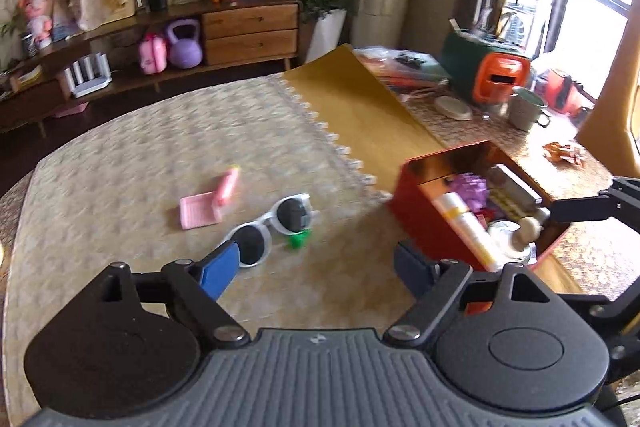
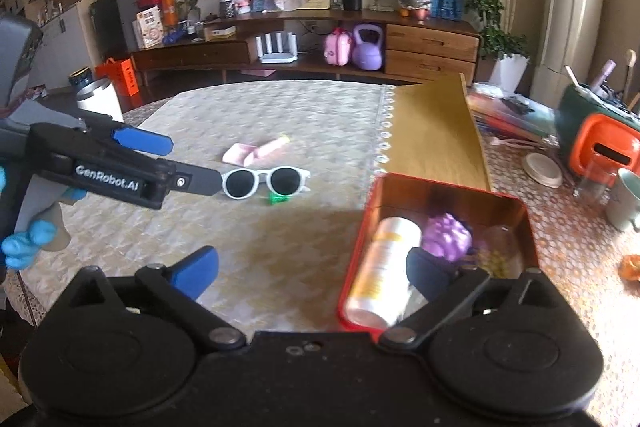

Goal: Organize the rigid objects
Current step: 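Withdraw both tools from the red box back over the cloth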

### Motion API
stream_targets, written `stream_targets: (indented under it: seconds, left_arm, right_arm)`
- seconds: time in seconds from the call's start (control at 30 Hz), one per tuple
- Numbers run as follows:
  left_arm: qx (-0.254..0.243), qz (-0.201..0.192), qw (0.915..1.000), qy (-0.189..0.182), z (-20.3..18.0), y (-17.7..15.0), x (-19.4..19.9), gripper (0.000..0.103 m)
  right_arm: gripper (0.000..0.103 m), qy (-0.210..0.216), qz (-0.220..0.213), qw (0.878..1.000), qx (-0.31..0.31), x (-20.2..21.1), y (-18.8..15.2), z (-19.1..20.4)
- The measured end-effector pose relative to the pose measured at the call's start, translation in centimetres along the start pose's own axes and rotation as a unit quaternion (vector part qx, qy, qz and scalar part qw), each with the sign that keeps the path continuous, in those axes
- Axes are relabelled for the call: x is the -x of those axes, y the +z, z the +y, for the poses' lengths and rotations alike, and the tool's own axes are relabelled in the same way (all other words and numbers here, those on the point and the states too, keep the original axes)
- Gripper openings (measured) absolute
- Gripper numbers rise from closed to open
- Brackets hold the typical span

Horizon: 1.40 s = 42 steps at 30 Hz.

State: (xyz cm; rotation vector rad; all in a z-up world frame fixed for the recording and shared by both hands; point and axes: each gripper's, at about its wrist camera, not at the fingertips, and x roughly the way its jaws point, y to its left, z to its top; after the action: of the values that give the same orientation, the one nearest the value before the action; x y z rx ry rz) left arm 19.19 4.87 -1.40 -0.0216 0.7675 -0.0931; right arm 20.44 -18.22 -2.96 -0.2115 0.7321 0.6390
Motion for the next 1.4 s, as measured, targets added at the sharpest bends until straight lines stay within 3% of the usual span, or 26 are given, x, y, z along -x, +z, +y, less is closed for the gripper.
stream_targets:
  seconds: [0.5, 0.7, 1.1, 1.4]
  left_arm:
    - [-0.008, 0.005, 0.9996, 0.025, 5.5, -1.8, -3.8, 0.084]
    - [-0.047, 0.004, 0.9980, 0.041, 5.7, -2.6, -6.7, 0.084]
    - [-0.072, 0.010, 0.9972, 0.017, 5.8, -3.4, -11.4, 0.084]
    - [-0.092, -0.006, 0.9956, 0.017, 6.0, -3.9, -13.5, 0.084]
  right_arm:
    - [0.100, -0.002, 0.023, 1.000, 0.017, -5.7, 2.2, 2.1]
    - [0.098, -0.001, 0.034, 0.999, 0.021, -8.2, 2.9, 2.4]
    - [0.094, -0.009, 0.070, 0.997, 0.032, -14.5, 4.2, 3.3]
    - [0.080, -0.018, 0.087, 0.996, 0.007, -18.2, 4.3, 2.8]
